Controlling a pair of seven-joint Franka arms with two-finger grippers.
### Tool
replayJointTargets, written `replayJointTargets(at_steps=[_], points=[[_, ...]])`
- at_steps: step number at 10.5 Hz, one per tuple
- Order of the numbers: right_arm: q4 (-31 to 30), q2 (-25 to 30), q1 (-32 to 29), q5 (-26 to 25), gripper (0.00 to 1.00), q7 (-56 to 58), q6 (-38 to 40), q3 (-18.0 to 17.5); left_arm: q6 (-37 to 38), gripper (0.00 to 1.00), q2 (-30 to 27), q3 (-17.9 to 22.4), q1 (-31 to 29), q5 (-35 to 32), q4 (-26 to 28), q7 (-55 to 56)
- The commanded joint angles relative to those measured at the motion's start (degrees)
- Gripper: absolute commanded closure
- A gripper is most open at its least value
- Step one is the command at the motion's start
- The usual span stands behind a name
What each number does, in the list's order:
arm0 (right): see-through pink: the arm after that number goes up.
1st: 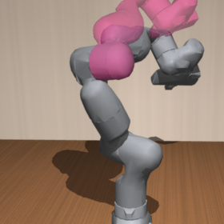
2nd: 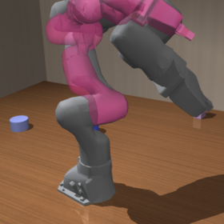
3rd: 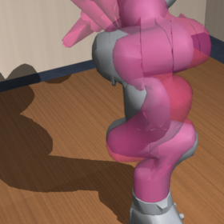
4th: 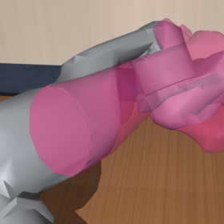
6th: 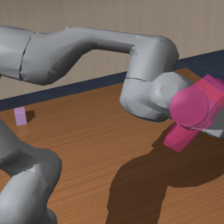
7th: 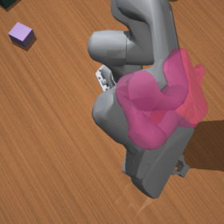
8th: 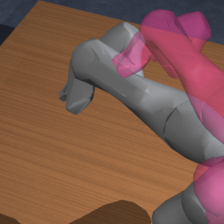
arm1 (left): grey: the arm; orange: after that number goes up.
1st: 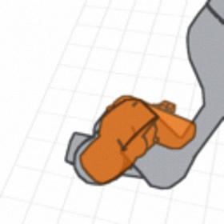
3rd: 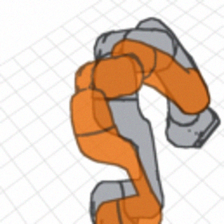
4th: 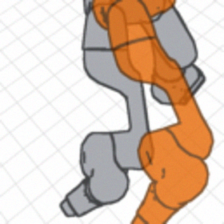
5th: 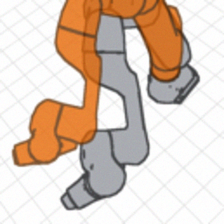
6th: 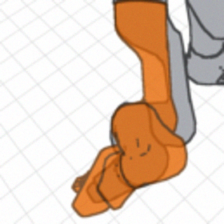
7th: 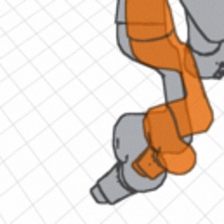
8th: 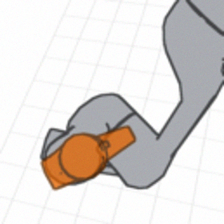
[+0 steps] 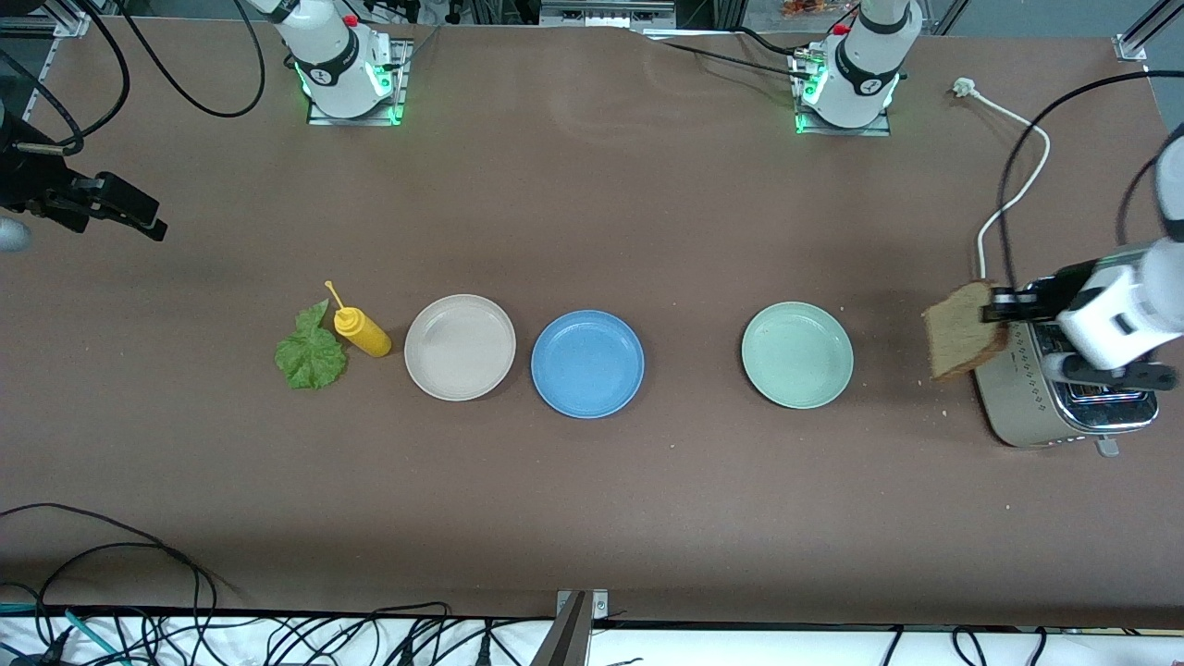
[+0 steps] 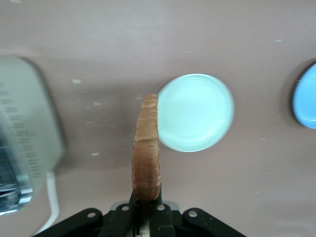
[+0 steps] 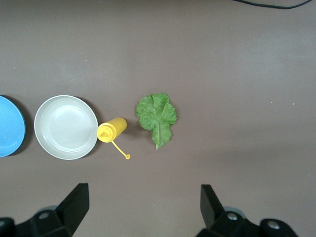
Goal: Make sandwich in blue plate with both arms
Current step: 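Carry the bread slice with the left gripper onto the blue plate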
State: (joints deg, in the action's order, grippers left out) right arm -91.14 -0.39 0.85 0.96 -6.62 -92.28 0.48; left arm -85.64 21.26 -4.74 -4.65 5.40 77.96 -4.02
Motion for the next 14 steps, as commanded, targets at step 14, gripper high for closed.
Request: replayJointTargets(at_steps=[14], points=[[1.32, -0.32, -0.24, 0.01, 0.00, 0.38, 1.23, -0.04, -36.34, 1.00, 23.99, 0.87, 31.88, 43.82, -3.15, 23.36]])
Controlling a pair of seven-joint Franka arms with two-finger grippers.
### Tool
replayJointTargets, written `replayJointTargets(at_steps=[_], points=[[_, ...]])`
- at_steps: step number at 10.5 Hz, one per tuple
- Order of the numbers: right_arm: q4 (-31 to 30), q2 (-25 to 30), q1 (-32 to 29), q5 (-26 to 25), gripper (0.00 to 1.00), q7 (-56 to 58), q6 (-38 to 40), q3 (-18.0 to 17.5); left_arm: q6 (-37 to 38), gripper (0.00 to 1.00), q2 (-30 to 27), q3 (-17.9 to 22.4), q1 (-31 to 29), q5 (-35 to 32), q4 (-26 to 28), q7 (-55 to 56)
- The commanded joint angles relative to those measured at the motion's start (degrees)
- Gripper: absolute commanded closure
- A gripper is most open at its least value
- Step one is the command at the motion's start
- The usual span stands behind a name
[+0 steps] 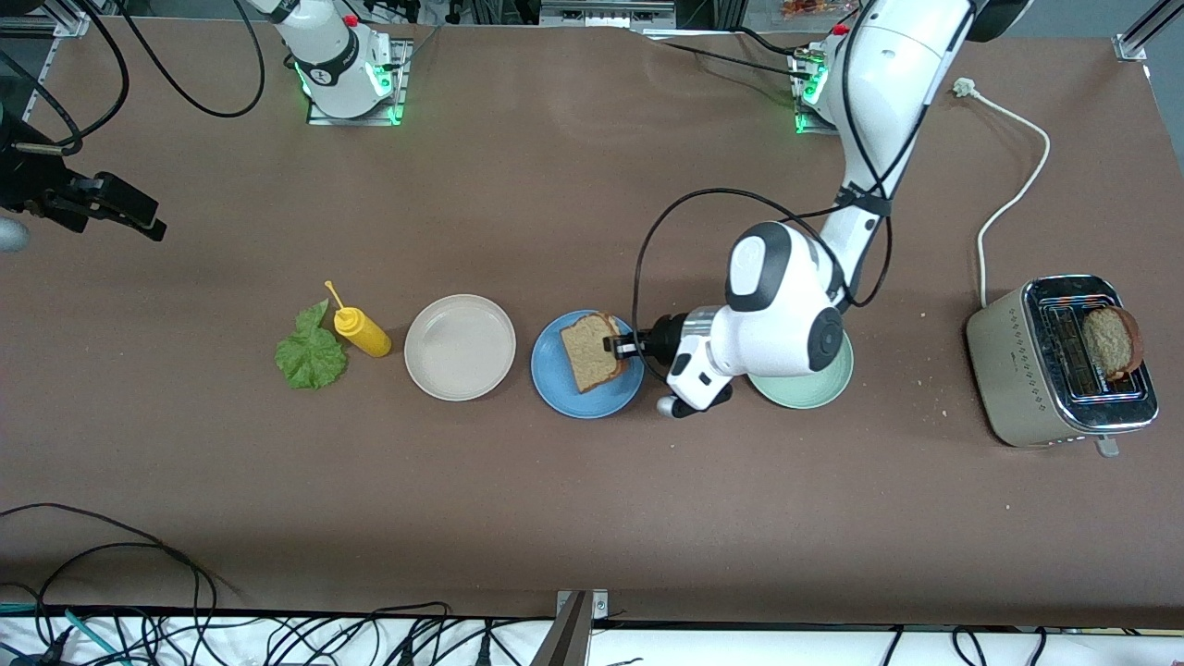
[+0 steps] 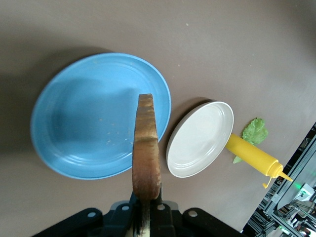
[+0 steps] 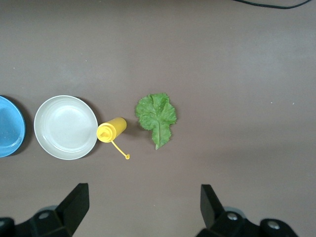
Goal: Make sandwich in blue plate with both arms
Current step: 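Carry the bread slice with the left gripper onto the blue plate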
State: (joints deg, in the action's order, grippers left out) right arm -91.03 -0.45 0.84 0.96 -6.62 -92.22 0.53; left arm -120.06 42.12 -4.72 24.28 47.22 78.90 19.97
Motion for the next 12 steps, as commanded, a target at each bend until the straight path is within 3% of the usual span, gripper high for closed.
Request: replayJointTargets(at_steps=[1, 12], points=[[1.21, -0.25, -0.23, 0.01, 0.00, 0.38, 1.16, -0.09, -3.24, 1.00, 4.36, 0.85, 4.18, 1.99, -5.41, -0.81], [1.12, -0.43, -0.23, 0.01, 0.00, 0.38, 1.16, 0.35, -3.61, 0.98, 7.45, 0.94, 3.93, 1.38, -5.16, -11.36]])
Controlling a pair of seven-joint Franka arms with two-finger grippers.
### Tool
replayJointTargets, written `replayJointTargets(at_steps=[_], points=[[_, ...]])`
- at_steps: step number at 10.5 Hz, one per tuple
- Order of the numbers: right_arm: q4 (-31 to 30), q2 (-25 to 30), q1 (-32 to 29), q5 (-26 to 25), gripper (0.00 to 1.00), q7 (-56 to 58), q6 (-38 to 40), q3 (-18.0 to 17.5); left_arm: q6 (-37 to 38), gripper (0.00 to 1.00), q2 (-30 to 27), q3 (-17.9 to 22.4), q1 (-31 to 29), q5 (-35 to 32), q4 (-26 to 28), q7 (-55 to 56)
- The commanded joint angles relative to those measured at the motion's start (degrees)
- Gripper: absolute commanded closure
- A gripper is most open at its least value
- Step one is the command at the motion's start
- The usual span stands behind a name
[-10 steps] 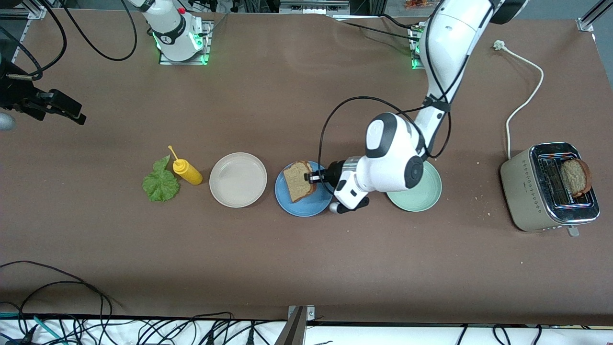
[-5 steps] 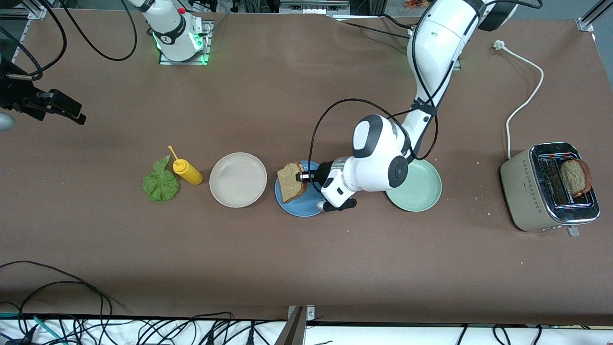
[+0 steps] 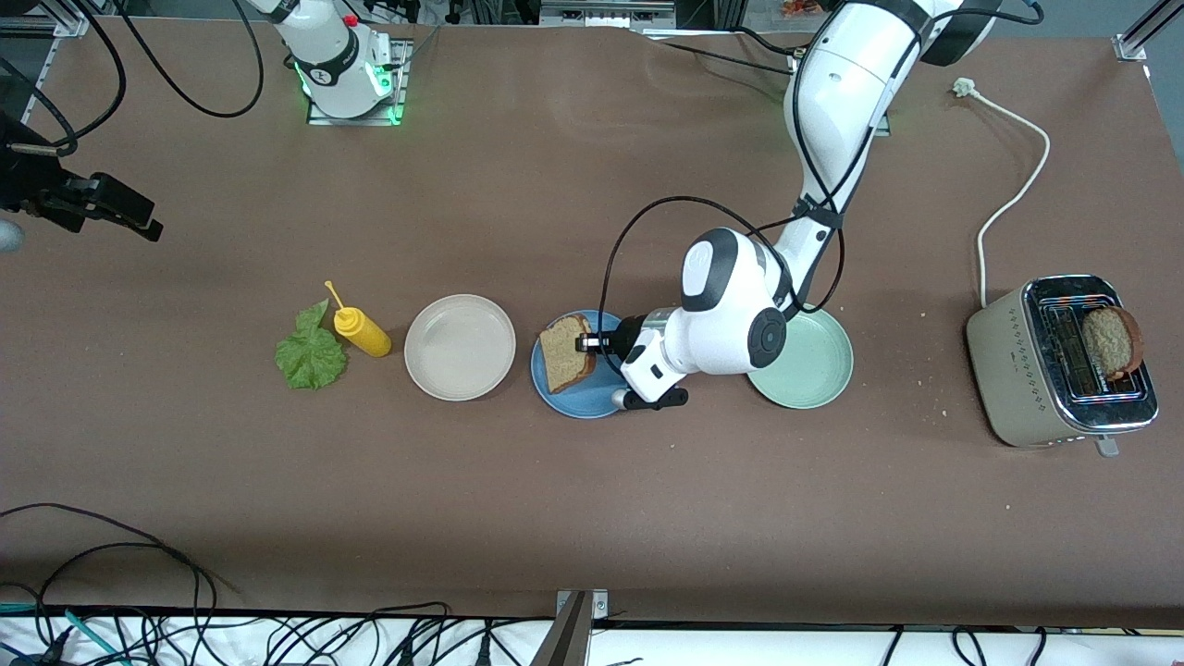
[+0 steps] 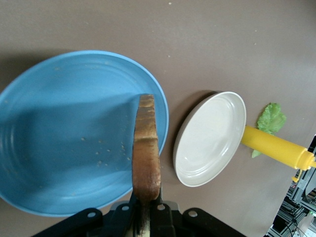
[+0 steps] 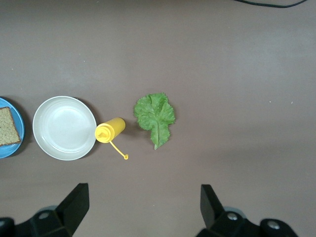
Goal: Make sandwich in blue plate with both arms
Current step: 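Carry the bread slice with the left gripper onto the blue plate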
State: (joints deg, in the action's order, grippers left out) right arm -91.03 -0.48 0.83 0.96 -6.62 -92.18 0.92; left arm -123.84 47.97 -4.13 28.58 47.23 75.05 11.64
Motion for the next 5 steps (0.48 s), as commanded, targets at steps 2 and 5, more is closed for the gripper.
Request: replayJointTargets(at_steps=[2, 5], points=[[1.21, -0.40, -0.21, 0.01, 0.00, 0.38, 1.13, -0.04, 0.18, 0.01, 1.51, 0.44, -1.24, 1.12, -1.22, -3.02], [1.21, -0.31, -0.21, -0.08, 0.00, 0.47, 1.13, -0.04, 0.35, 0.00, 1.25, 0.62, -3.96, 0.76, -1.22, -3.20]])
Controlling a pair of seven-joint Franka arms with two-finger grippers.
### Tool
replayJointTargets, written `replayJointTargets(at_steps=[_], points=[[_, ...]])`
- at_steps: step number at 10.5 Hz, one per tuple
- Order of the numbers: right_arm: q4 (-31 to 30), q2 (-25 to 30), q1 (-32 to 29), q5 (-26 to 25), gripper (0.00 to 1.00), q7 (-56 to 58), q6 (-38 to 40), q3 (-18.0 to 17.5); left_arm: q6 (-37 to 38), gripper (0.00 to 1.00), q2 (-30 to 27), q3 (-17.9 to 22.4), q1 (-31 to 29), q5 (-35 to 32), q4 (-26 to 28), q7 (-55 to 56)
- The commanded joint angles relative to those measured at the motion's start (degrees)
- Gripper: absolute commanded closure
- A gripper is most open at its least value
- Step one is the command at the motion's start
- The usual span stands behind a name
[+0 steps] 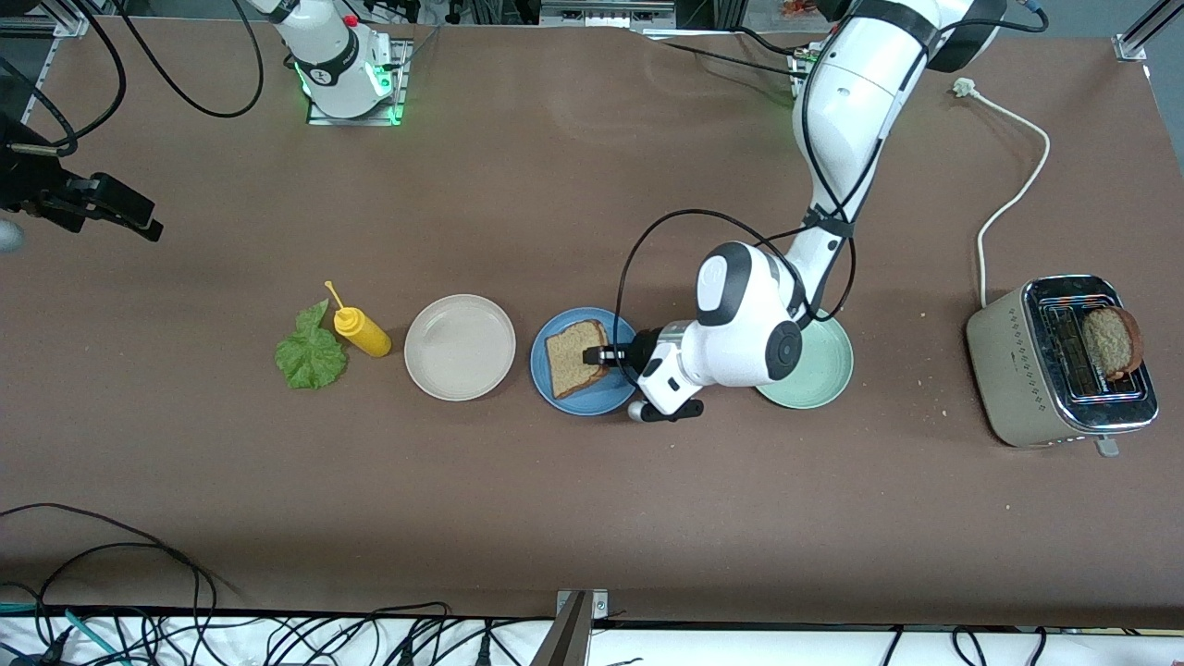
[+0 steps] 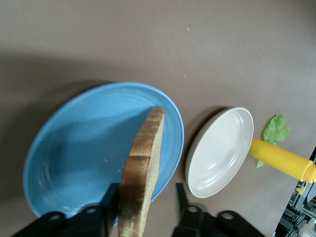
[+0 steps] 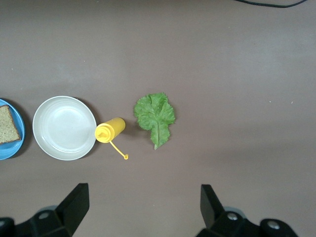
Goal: Make sandwich in blue plate with both arms
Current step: 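Release the bread and raise the left gripper back toward the toaster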
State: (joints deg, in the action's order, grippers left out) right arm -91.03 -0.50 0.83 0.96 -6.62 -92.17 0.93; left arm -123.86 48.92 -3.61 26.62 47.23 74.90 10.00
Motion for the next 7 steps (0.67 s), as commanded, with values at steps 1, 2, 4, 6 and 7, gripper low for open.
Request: replayJointTargets(at_steps=[1, 2, 4, 6, 7], points=[[1.21, -0.30, -0.21, -0.08, 0.00, 0.47, 1.12, -0.05, 0.37, 0.00, 0.30, 0.09, -2.36, 0.76, -1.07, -2.78], [1.21, -0.38, -0.21, 0.01, 0.00, 0.47, 1.12, 0.04, 0.46, 0.00, 0.22, 0.09, -3.32, 0.76, -1.07, -4.27], [1.21, -0.30, -0.21, 0.01, 0.00, 0.56, 1.20, -0.05, 1.59, 0.00, -1.00, 0.27, -6.91, 0.76, 0.49, -5.69], [1.21, -0.38, -0.21, -0.08, 0.00, 0.64, 1.20, -0.05, 5.19, 0.00, -5.47, 0.27, -10.09, 0.59, 3.22, -5.52], [1.12, -0.47, -0.21, 0.01, 0.00, 0.47, 1.12, -0.05, 5.20, 0.00, -8.72, 0.18, -10.27, -1.76, 5.32, -5.43]])
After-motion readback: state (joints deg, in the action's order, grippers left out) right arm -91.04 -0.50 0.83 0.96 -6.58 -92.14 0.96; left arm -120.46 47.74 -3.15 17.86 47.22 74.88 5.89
